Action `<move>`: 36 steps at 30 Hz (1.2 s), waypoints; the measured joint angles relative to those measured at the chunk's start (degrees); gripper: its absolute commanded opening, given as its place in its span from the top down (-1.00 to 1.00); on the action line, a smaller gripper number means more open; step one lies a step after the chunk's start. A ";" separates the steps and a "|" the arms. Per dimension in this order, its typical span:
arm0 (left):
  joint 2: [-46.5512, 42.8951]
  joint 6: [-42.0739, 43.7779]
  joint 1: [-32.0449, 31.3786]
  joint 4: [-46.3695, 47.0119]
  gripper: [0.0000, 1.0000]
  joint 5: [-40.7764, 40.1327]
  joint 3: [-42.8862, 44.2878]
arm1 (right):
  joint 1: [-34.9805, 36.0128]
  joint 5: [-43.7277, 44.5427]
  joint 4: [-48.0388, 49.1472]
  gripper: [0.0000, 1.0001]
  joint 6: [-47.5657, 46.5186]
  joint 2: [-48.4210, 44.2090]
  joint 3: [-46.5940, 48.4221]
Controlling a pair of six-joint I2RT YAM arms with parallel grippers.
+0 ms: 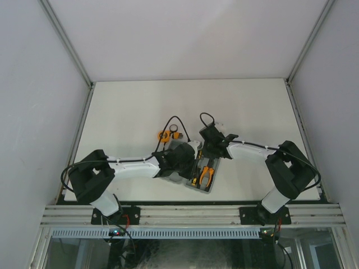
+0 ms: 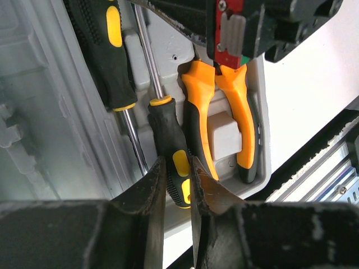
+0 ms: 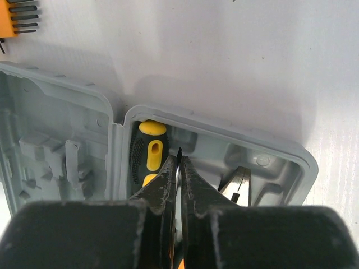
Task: Sort the tools into containers
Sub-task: Adjust the screwdriver in the storage box.
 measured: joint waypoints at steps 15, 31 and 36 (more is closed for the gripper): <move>0.68 -0.13 -0.98 -0.57 0.99 -1.18 0.87 | 0.04 1.20 -6.43 1.00 -0.04 5.46 6.12; 2.05 -1.49 -1.90 -1.62 1.00 -2.62 2.56 | 0.46 2.47 -8.31 1.00 0.42 8.59 7.52; 2.25 -1.95 -1.90 -1.40 0.99 -3.39 2.69 | 0.31 2.95 -5.07 1.00 0.94 10.08 7.06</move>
